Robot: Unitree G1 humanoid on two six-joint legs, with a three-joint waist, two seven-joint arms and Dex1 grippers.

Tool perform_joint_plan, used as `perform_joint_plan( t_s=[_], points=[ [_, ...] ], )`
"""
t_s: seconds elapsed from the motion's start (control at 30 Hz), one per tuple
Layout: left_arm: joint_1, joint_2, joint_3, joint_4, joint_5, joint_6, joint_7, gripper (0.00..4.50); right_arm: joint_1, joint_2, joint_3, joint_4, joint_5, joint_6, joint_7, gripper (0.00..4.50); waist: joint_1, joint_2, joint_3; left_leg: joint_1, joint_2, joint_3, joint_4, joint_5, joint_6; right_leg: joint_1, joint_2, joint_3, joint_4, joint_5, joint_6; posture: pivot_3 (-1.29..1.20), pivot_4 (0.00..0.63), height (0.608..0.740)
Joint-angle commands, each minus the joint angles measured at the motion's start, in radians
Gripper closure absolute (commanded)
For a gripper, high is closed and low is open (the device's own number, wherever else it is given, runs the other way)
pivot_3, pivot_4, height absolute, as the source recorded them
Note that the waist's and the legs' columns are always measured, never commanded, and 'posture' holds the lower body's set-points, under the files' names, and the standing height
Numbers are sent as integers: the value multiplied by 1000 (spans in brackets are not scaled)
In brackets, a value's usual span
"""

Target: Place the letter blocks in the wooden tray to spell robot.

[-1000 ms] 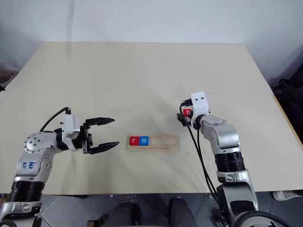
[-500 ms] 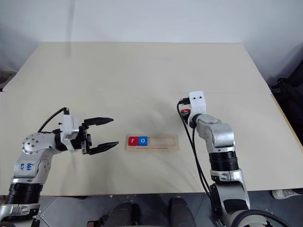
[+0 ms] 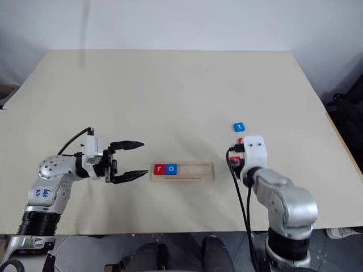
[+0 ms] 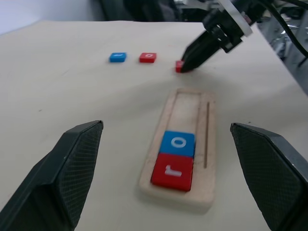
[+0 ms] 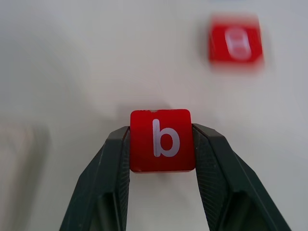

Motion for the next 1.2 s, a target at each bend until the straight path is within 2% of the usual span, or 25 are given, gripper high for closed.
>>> perform_joint_plan(
  t_s=[0.03, 0.1, 0.27, 0.4, 0.5, 0.63, 0.73, 0.87, 1.03, 1.2],
  points=[
    [-28, -2, -3, 19, -12, -5, -26, 0, 27, 25, -15, -92, -19, 30, -22, 3038, -1, 0, 0, 1, 0, 0, 0, 0, 0, 0, 0, 0, 0, 0, 0, 0, 150, 740],
    [-39, -4, -7, 31, -9, -7, -34, 0, 36, 36, -12, -98, -27, 32, -25, 3038, 0, 0, 0, 1, 0, 0, 0, 0, -1, 0, 1, 0, 0, 0, 0, 0, 150, 740],
    [-65, -6, -11, 59, -5, -14, -48, 0, 52, 26, -17, -95, 12, -31, 43, 1286, 3, 0, 0, 1, -1, 0, 0, 0, -1, 0, 0, 0, -1, 0, 0, 0, 150, 740],
    [-63, -1, -4, 67, -1, -22, -47, 0, 78, -131, -115, -91, 147, -56, 273, 41, 4, 0, 0, 0, -1, 0, 0, 0, 0, 0, 0, 0, -2, 0, 0, 0, 150, 740],
    [-52, 3, 4, 65, 1, -28, -42, 0, 183, -312, -171, -43, 220, -279, 517, 41, 8, 0, 0, 0, -1, -1, -1, -1, 1, 2, 0, -1, -4, 0, 0, 0, 150, 740],
    [-34, 9, 15, 57, 0, -37, -39, 0, 368, -529, -143, 103, 144, -751, 814, 41, 9, -1, 0, 1, -2, 0, -2, -2, 3, 5, 1, -1, -9, 1, 2, 0, 150, 740],
    [-20, 14, 24, 41, -3, -41, -32, 0, 393, -620, -129, 330, 79, -1095, 978, 41, 1, -1, 0, 2, -2, 0, -1, -2, 3, 6, 1, 0, -10, 2, 4, 0, 150, 740],
    [4, 17, 29, 10, -7, -38, -20, 0, 267, -698, -34, 606, 13, -1387, 1117, 41, 1, 0, 1, 6, -2, 1, 1, -2, 4, 11, 1, 1, -11, 2, 4, 0, 150, 740],
    [33, 13, 24, -40, -10, -27, 1, 0, 20, -692, 120, 835, -14, -1486, 1236, 41, 4, 2, 2, 6, 0, 1, 4, -2, 4, 11, 1, 1, -9, 2, 4, 0, 150, 740],
    [52, 13, 21, -75, -16, -15, 10, 0, -106, -679, 225, 983, -49, -1551, 1309, 41, 11, 3, 3, 5, 0, 1, 6, -2, 4, 11, -1, 0, -9, 2, 4, 0, 150, 740]
  ],
)
